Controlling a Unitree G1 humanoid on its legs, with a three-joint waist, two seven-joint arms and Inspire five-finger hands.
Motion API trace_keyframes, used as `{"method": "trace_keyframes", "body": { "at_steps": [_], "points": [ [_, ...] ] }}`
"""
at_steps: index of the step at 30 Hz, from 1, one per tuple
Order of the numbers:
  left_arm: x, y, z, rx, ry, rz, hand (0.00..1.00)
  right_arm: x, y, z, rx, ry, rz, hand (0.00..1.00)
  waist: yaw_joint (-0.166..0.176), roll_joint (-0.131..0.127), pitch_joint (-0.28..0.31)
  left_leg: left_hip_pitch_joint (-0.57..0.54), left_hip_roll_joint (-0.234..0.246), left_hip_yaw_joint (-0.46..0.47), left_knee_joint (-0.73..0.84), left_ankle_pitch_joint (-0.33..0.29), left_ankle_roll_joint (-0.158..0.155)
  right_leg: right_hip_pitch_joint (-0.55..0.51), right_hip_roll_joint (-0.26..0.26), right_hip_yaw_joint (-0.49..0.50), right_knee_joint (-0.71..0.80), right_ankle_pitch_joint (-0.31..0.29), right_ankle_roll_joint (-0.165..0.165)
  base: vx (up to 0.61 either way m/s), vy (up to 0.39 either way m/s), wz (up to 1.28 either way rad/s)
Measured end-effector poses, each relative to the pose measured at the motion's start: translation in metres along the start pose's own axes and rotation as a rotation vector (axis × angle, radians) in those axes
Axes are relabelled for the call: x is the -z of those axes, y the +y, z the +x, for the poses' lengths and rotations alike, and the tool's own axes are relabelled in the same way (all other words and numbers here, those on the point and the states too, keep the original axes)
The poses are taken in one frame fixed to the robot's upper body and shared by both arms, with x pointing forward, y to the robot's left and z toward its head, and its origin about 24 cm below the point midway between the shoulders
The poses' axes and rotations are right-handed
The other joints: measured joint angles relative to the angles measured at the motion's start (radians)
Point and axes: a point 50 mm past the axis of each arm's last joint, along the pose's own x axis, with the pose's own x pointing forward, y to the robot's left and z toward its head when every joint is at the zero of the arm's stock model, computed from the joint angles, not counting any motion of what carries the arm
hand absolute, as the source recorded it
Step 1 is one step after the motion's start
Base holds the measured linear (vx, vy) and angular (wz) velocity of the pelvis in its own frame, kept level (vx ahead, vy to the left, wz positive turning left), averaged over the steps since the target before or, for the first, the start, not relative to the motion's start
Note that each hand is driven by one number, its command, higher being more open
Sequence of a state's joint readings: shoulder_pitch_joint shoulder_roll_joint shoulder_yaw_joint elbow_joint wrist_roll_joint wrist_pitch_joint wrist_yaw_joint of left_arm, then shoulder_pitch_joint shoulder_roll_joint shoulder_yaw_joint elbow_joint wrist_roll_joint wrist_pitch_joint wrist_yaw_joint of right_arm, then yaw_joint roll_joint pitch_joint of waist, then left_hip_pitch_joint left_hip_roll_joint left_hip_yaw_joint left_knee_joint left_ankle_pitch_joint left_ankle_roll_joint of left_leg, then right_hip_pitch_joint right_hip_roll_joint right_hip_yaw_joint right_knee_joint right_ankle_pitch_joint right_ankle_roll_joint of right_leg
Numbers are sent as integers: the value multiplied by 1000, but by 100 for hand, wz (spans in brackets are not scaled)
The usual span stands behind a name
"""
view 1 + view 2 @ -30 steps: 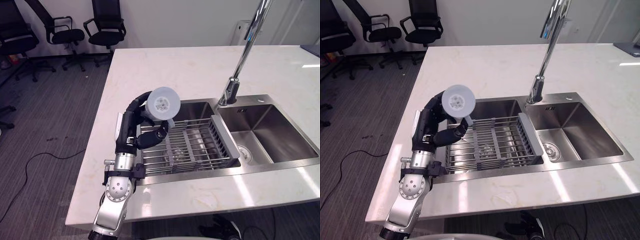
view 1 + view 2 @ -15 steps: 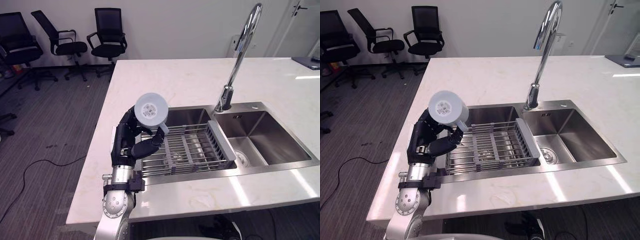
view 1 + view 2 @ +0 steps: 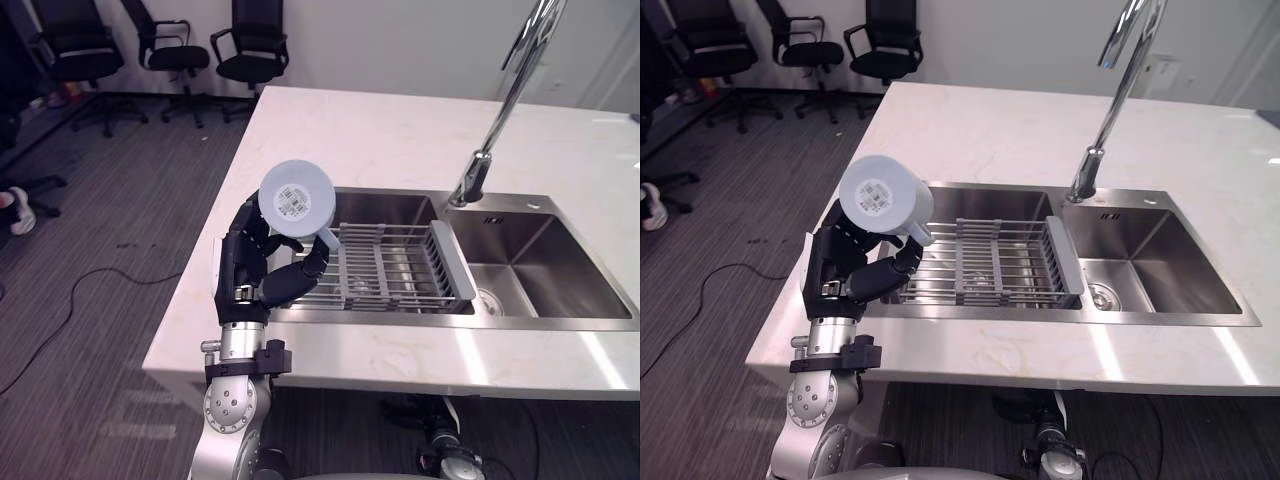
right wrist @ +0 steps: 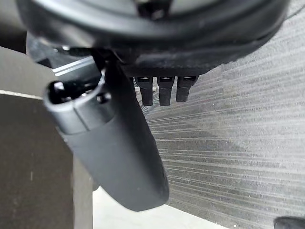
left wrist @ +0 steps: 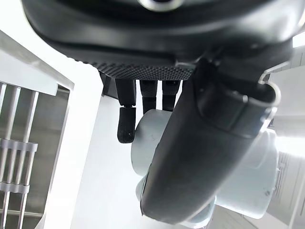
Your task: Walk over to the sink, pick up the cup, carry it to the dishwasher, place the cup inside the dishwasher, then close the dishwasher door
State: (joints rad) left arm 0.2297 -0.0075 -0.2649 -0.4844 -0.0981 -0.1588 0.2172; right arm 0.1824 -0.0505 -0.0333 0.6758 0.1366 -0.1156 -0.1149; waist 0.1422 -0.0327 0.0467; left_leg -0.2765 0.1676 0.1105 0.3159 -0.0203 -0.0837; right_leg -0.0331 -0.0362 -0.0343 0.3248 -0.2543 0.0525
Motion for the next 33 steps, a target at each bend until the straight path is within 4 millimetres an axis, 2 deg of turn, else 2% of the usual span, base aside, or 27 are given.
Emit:
{"method": "trace_keyframes", "body": {
  "at_steps": [3,4,5,6,7,8,9,11,12,13,14,15,16,17,18,21,25,29,30,32,33],
  "points": [
    [2,-2,0,-3,8,-9,30,4,-3,0,24,18,9,90,-18,26,26,-5,11,-39,-7,55,-10,56,27,-50,-62,30,-50,-196,-67,52],
    [2,-2,0,-1,8,-11,30,4,-5,0,34,23,26,90,-23,29,29,1,3,-53,-47,94,-13,61,21,-75,-69,36,-59,-296,-19,81],
    [1,-5,0,10,5,-20,30,7,-7,-2,53,28,49,90,-34,19,39,10,-3,-46,-76,100,1,53,6,-119,-72,44,-70,-229,13,79],
    [1,-6,0,16,3,-24,30,8,-9,-2,63,33,54,90,-35,22,40,-2,-1,-25,-23,71,25,51,0,-138,-68,48,-69,-342,84,88],
    [0,-10,0,34,2,-32,30,12,-13,-5,86,43,57,90,-37,22,41,-12,0,5,106,-14,69,49,-18,-165,-65,56,-63,-280,91,74],
    [0,-11,-1,40,1,-37,30,13,-15,-6,93,46,55,90,-44,20,42,2,6,35,209,-84,75,51,-41,-184,-65,68,-54,-259,130,67],
    [0,-12,0,42,0,-40,30,13,-16,-6,94,43,55,90,-48,20,42,15,13,45,251,-115,69,49,-54,-194,-64,75,-47,-211,208,56],
    [-1,-16,1,57,-5,-55,30,13,-16,-9,95,31,61,90,-68,22,38,100,65,61,338,-202,50,43,-105,-224,-62,99,-9,-206,309,57],
    [-1,-18,0,66,-3,-64,30,13,-16,-11,96,29,62,90,-75,27,32,126,80,66,322,-215,34,35,-114,-232,-62,106,5,-146,333,55],
    [0,-22,0,81,-4,-78,30,14,-18,-11,100,29,62,90,-81,45,8,164,75,63,212,-263,-26,9,-122,-238,-62,118,28,-133,383,29],
    [3,-22,1,98,1,-63,30,18,-10,-10,86,52,71,90,-78,23,-7,175,35,87,124,-269,-13,-17,-143,-205,-79,134,47,-140,353,16],
    [7,-20,1,98,16,-49,30,22,-5,-11,74,70,78,90,-79,14,-11,183,12,87,86,-254,0,-19,-146,-189,-101,136,49,-95,270,21],
    [15,-19,2,104,42,-27,30,30,4,-15,45,96,87,90,-86,-17,-21,187,-32,79,43,-218,27,-2,-147,-168,-156,149,42,-59,123,37],
    [18,-19,3,106,55,-21,30,32,6,-16,40,107,91,90,-94,-22,-22,184,-50,71,38,-211,37,11,-147,-147,-182,168,45,-44,148,48],
    [24,-18,2,104,79,-12,30,34,7,-15,38,121,87,90,-103,-22,-22,181,-68,68,40,-208,45,22,-152,-130,-207,197,39,-41,162,23],
    [26,-17,2,102,85,-5,30,33,9,-12,31,125,75,90,-102,-23,-22,181,-85,82,36,-203,58,19,-163,-125,-210,226,36,-45,129,-5],
    [26,-17,1,104,86,-5,30,34,6,-10,35,132,52,90,-104,-17,-20,191,-80,87,33,-200,58,16,-156,-125,-197,228,41,-48,-17,-7],
    [25,-17,2,99,84,-5,30,32,0,-10,50,128,36,90,-108,-13,-13,193,-78,50,29,-193,56,3,-156,-124,-114,201,40,-72,-48,23],
    [25,-16,2,97,83,-5,30,33,-1,-10,53,127,32,90,-110,-12,-11,193,-78,32,27,-194,57,-6,-155,-95,-78,193,36,-70,-23,59],
    [23,-15,2,90,72,-1,30,33,2,-15,43,116,17,90,-110,-10,-4,187,-99,-31,15,-182,69,-22,-149,29,7,146,21,-66,-38,89],
    [21,-13,2,81,64,4,30,33,3,-16,37,111,18,90,-109,-17,-6,182,-107,-45,16,-180,69,-20,-150,50,13,125,20,-36,-94,80]
  ]
}}
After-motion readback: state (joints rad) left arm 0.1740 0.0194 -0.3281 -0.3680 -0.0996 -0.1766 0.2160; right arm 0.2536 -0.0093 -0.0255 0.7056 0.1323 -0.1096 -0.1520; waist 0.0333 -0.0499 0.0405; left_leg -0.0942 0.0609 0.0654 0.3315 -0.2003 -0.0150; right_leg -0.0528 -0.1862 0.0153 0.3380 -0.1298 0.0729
